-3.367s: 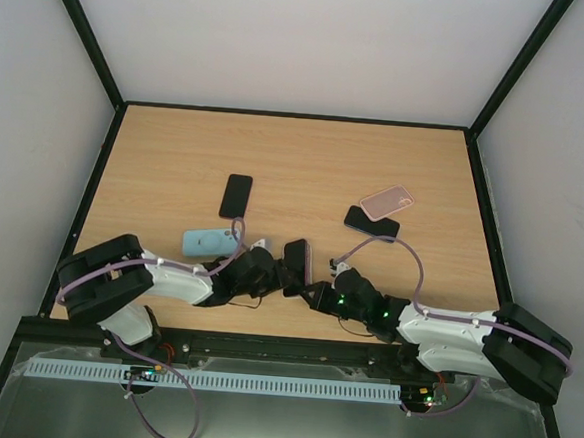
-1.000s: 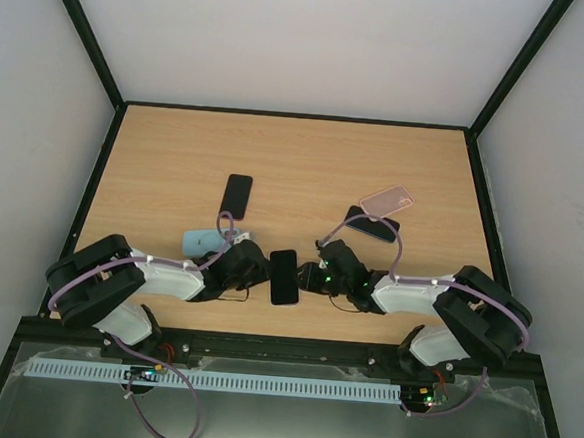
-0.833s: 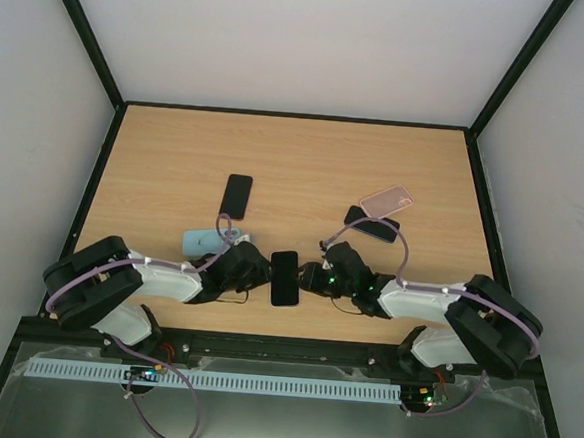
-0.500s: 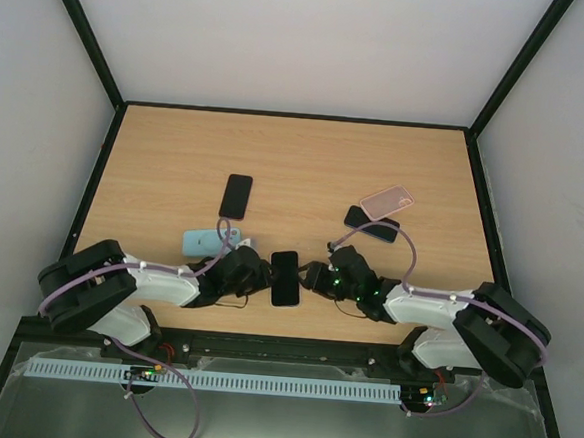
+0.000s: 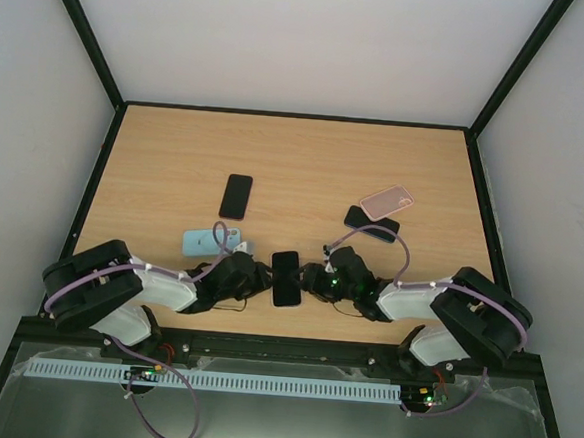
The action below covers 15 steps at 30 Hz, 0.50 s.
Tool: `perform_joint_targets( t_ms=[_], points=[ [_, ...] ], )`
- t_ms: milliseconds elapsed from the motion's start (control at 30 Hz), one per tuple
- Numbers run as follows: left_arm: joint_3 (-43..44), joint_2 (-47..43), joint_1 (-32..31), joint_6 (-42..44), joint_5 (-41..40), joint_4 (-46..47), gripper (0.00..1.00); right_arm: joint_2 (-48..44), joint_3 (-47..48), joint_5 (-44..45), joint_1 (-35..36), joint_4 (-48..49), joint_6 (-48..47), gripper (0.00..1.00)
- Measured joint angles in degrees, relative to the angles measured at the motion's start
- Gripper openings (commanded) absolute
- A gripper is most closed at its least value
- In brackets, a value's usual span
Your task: Put the phone into the phone case
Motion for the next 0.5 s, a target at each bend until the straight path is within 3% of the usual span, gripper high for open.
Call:
perform_joint_targets(
  t_ms=[267,500],
  points=[
    [-2.3,-1.9,0.0,-1.5,-1.8,1.6,0.38,-2.6,-0.5,-5.1,-0.1,2.3,3.9,0.52],
    [-3.1,-5.5,0.0,-2.1,-2.5,-2.3,0.39,-4.2,-0.5,-7.3,0.1,6.6,4.9,0.52]
  ],
)
